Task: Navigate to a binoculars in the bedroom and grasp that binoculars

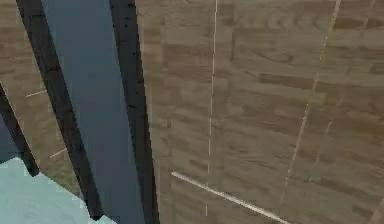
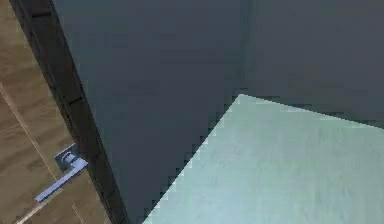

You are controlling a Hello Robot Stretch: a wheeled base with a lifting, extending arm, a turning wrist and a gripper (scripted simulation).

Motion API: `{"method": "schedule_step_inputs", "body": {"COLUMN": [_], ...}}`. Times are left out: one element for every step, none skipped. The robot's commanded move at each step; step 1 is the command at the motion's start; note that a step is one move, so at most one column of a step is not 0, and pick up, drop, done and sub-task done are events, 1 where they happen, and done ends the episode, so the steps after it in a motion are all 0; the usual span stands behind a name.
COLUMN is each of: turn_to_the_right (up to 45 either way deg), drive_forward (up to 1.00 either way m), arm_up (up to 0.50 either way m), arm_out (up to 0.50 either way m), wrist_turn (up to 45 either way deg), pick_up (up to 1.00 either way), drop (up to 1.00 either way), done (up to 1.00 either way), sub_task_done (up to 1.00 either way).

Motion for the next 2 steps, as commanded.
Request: {"method": "schedule_step_inputs", "body": {"turn_to_the_right": [-45.0,-3.0], "drive_forward": [0.0,0.0], "arm_up": [0.0,0.0], "arm_out": [0.0,0.0], "wrist_turn": [0.0,0.0], "pick_up": [0.0,0.0], "drop": [0.0,0.0], "done": [0.0,0.0], "sub_task_done": [0.0,0.0]}}
